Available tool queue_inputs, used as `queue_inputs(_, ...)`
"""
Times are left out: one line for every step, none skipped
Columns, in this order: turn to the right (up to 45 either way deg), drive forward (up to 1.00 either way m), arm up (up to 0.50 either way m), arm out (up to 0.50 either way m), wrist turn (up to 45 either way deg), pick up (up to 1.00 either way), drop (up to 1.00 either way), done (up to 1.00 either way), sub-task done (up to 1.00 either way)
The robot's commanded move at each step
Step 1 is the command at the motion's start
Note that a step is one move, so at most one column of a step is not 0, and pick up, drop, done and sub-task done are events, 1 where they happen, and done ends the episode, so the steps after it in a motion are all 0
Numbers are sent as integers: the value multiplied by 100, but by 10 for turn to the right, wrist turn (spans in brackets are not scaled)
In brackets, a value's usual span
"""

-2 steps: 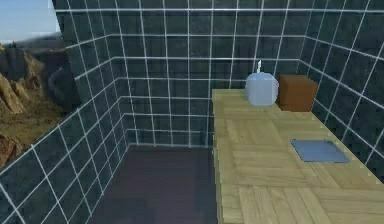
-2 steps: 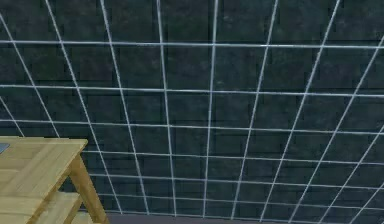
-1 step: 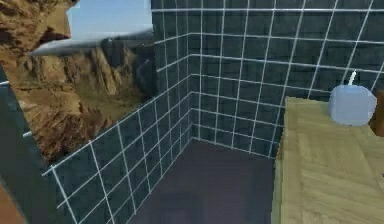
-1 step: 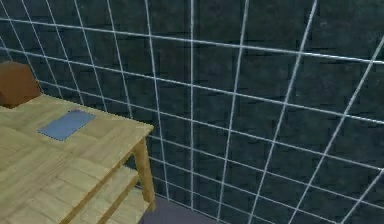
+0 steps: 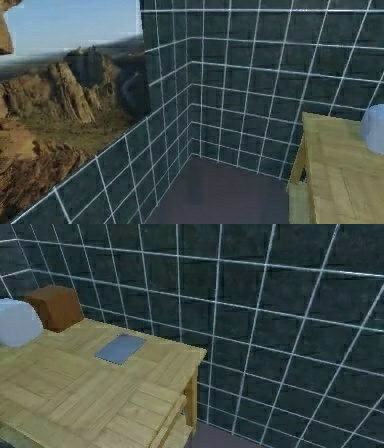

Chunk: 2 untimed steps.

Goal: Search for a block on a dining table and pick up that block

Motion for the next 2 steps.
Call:
queue_inputs(60, 0, 0, 0, 0, 0, 0, 0, 0)
queue_inputs(0, 60, 0, 0, 0, 0, 0, 0, 0)
